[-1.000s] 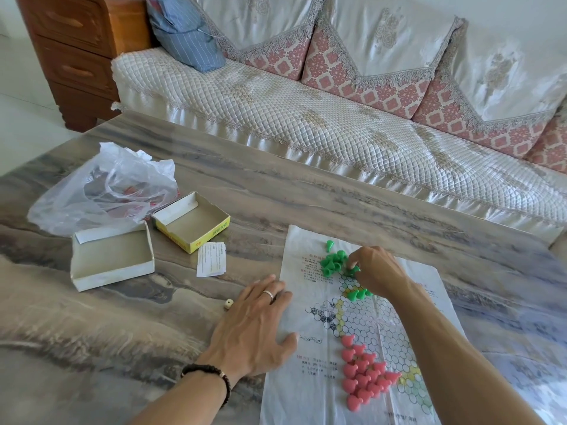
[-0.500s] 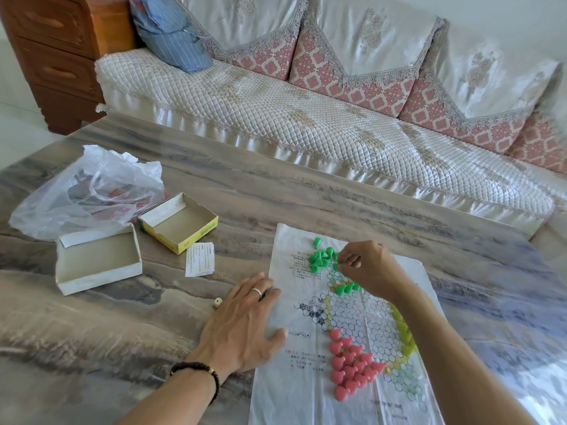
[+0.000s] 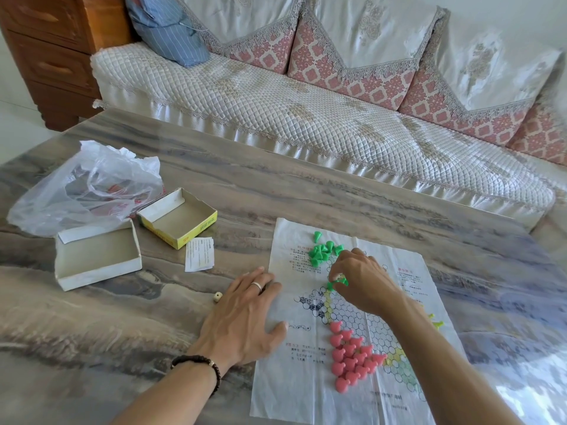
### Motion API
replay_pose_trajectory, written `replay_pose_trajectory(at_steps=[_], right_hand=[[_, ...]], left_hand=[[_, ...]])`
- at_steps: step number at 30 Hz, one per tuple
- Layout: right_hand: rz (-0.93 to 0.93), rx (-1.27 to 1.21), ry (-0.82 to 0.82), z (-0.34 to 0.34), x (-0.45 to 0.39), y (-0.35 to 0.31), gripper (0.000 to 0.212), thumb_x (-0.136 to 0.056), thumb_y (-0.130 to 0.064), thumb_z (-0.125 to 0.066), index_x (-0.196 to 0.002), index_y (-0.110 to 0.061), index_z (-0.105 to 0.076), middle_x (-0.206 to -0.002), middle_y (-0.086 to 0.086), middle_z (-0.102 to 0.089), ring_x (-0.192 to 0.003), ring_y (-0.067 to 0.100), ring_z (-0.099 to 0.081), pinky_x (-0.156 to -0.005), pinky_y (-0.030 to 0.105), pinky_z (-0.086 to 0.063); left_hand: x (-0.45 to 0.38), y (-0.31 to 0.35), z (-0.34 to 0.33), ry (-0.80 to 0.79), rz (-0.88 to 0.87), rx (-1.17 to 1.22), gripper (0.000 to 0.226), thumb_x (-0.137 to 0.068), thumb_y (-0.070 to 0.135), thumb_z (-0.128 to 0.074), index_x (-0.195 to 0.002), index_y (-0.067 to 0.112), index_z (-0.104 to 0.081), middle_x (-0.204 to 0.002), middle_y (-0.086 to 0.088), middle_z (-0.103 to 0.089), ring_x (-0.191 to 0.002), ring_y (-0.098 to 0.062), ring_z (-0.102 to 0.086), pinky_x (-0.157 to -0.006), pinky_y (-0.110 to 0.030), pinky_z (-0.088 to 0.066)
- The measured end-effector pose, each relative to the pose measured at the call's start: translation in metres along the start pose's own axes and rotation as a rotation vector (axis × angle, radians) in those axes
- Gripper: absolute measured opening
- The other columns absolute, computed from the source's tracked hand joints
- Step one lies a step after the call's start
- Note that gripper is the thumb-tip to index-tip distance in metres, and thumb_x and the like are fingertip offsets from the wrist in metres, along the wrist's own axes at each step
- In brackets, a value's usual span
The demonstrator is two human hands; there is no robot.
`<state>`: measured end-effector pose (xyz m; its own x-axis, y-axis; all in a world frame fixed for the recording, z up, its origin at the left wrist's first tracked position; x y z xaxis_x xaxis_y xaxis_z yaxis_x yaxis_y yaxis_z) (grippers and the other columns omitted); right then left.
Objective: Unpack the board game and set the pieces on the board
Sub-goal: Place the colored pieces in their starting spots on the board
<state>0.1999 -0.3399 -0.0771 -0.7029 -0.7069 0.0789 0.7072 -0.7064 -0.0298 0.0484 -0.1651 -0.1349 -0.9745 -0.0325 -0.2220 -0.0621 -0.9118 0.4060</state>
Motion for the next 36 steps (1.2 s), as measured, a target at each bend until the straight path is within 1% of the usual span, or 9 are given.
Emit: replay_pose_trajectory(at_steps=[6,9,13,20,23,26,31,33,36], right_hand=[[-0.007,-0.014,-0.011,-0.002,-0.001,0.000,0.014,-0.087,-0.028,-0.065,-0.101,-0.026,-0.067,-0.114,-0.007,-0.060,-0.113,0.014,-0.047,-0.098,0.038,-0.041],[-0.018,-0.055,0.022,0.002,-0.003,-0.002,0.026,-0.086,-0.035,-0.065,-0.111,-0.025,-0.064,-0.115,-0.007,-0.059,-0.110,0.014,-0.048,-0.097,0.039,-0.042],[-0.043,-0.127,0.092,0.009,-0.015,-0.005,0.022,-0.090,-0.023,-0.061,-0.112,-0.022,-0.065,-0.106,-0.004,-0.064,-0.100,0.014,-0.056,-0.089,0.037,-0.049],[-0.062,-0.150,0.032,-0.003,-0.042,-0.014,0.027,-0.087,-0.006,-0.060,-0.110,-0.016,-0.069,-0.103,0.002,-0.071,-0.089,0.016,-0.066,-0.084,0.034,-0.056],[-0.068,-0.148,0.020,-0.009,-0.049,-0.017,0.024,-0.085,-0.012,-0.065,-0.107,-0.018,-0.070,-0.103,0.003,-0.071,-0.089,0.017,-0.066,-0.084,0.036,-0.056],[-0.031,-0.117,0.028,-0.010,-0.050,-0.020,0.018,-0.084,-0.020,-0.069,-0.101,-0.020,-0.070,-0.104,0.000,-0.065,-0.092,0.017,-0.063,-0.083,0.036,-0.055],[-0.006,-0.129,0.041,-0.008,-0.048,-0.022,0.013,-0.087,-0.022,-0.065,-0.099,-0.018,-0.068,-0.106,0.000,-0.062,-0.100,0.016,-0.057,-0.087,0.037,-0.051],[-0.016,-0.167,0.059,-0.003,-0.047,-0.023,0.013,-0.090,-0.022,-0.062,-0.099,-0.016,-0.068,-0.101,0.001,-0.066,-0.096,0.016,-0.059,-0.084,0.036,-0.051],[-0.053,-0.218,0.086,0.008,-0.044,-0.022,0.010,-0.089,-0.015,-0.058,-0.092,-0.011,-0.068,-0.086,0.001,-0.069,-0.080,0.018,-0.062,-0.073,0.032,-0.052]], left_hand=[[-0.001,0.001,0.001,-0.002,0.005,0.001,0.068,-0.082,0.057,-0.044,-0.141,0.023,-0.038,-0.152,0.004,-0.030,-0.145,-0.012,-0.012,-0.113,-0.024,0.000],[-0.001,0.000,0.000,-0.024,0.013,-0.004,0.070,-0.083,0.057,-0.042,-0.143,0.023,-0.034,-0.154,0.005,-0.026,-0.146,-0.011,-0.009,-0.115,-0.025,-0.001],[-0.002,-0.001,0.000,-0.036,0.020,-0.008,0.071,-0.083,0.058,-0.040,-0.143,0.022,-0.034,-0.154,0.003,-0.026,-0.146,-0.013,-0.009,-0.118,-0.030,-0.006],[-0.001,0.001,0.001,-0.031,0.024,-0.018,0.069,-0.083,0.057,-0.040,-0.143,0.024,-0.032,-0.154,0.005,-0.025,-0.146,-0.011,-0.007,-0.118,-0.029,-0.006],[-0.001,0.001,0.001,-0.026,0.023,-0.019,0.068,-0.083,0.057,-0.041,-0.142,0.024,-0.033,-0.154,0.004,-0.026,-0.146,-0.012,-0.008,-0.118,-0.029,-0.006],[-0.001,0.000,0.001,-0.016,0.019,-0.017,0.068,-0.083,0.056,-0.042,-0.141,0.023,-0.035,-0.154,0.003,-0.027,-0.146,-0.012,-0.009,-0.118,-0.028,-0.006],[0.000,0.001,0.001,-0.011,0.012,-0.019,0.067,-0.083,0.055,-0.043,-0.141,0.022,-0.036,-0.154,0.003,-0.027,-0.146,-0.012,-0.008,-0.117,-0.027,-0.003],[0.000,0.001,0.001,-0.018,0.013,-0.018,0.067,-0.084,0.056,-0.042,-0.142,0.022,-0.035,-0.154,0.003,-0.026,-0.146,-0.013,-0.007,-0.118,-0.028,-0.004],[0.000,0.001,0.001,-0.025,0.010,-0.017,0.067,-0.085,0.056,-0.041,-0.142,0.022,-0.033,-0.155,0.003,-0.024,-0.146,-0.012,-0.006,-0.118,-0.029,-0.004]])
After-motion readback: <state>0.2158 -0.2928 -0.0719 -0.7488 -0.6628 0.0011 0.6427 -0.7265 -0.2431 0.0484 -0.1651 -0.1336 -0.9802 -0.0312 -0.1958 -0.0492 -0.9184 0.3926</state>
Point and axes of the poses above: each hand's wrist, its own x-axis away from the middle knuckle, its own z-axis out of the back of the hand, y = z × x, the point moved 2 cm from there along -x, towards the middle knuckle
